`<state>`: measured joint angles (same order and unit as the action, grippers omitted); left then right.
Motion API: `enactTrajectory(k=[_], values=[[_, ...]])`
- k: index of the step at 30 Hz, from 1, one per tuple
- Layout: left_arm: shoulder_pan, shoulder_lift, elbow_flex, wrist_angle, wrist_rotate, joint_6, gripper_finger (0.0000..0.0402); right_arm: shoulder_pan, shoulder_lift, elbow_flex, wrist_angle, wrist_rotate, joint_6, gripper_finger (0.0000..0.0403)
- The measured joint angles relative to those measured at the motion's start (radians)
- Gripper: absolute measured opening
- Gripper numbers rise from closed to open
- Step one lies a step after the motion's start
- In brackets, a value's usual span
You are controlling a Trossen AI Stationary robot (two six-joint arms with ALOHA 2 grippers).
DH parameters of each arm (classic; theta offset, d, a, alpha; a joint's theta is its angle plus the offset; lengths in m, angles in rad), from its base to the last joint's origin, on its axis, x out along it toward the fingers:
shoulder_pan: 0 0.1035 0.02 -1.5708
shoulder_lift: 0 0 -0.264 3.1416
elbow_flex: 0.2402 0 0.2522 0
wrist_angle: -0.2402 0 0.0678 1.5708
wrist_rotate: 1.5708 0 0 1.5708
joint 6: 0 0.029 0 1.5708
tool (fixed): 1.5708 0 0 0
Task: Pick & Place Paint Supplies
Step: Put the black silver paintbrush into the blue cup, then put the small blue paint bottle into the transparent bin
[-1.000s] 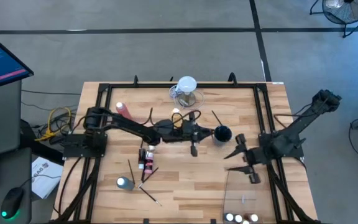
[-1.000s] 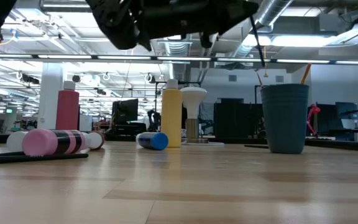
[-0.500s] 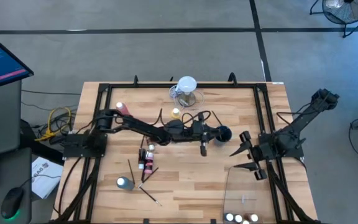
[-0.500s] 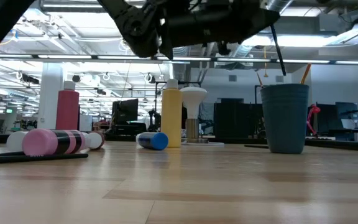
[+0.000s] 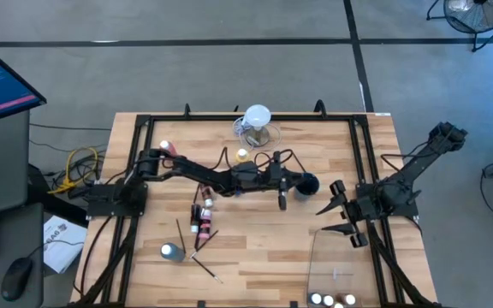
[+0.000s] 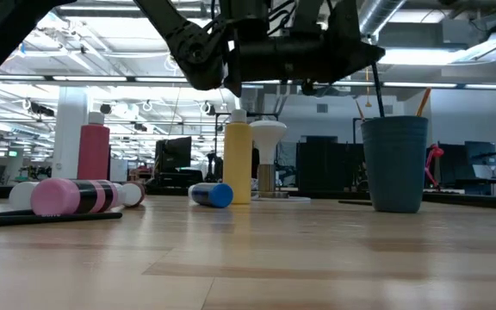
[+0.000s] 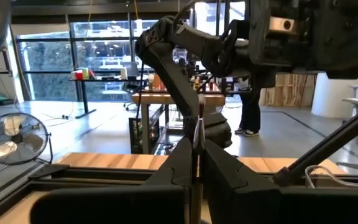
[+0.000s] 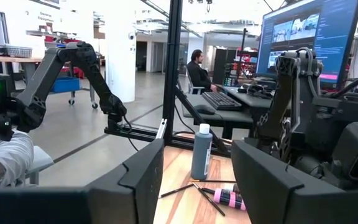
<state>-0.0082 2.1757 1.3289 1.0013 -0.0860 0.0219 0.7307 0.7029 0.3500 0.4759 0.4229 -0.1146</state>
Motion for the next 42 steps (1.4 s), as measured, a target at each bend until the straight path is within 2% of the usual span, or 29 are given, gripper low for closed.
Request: enactTrajectory(k=[16, 20, 24, 34, 38, 42], values=[[0.001, 0.0, 0.0, -0.033, 0.014, 0.003, 0.0005, 0.0, 0.0, 0.0, 0.004, 0.0, 0.0, 0.0183], [0.001, 0.0, 0.0, -0.038, 0.014, 0.005, 0.0016, 0.0, 0.0, 0.0, 0.004, 0.0, 0.0, 0.018], [0.001, 0.0, 0.0, -0.038, 0.013, 0.007, 0.0055, 0.0, 0.0, 0.0, 0.004, 0.001, -0.001, 0.0181], [0.0, -0.002, 0.0, -0.036, 0.013, 0.004, 0.0199, 0.0, 0.0, 0.0, 0.004, 0.001, 0.0, 0.0184], [-0.01, -0.028, -0.002, -0.042, 0.012, 0.004, 0.0229, 0.0, 0.0, 0.0, 0.004, 0.001, 0.0, 0.018], [-0.039, -0.075, -0.007, -0.047, 0.013, 0.02, 0.0238, 0.0, 0.0, 0.0, 0.004, 0.001, 0.001, 0.0181]])
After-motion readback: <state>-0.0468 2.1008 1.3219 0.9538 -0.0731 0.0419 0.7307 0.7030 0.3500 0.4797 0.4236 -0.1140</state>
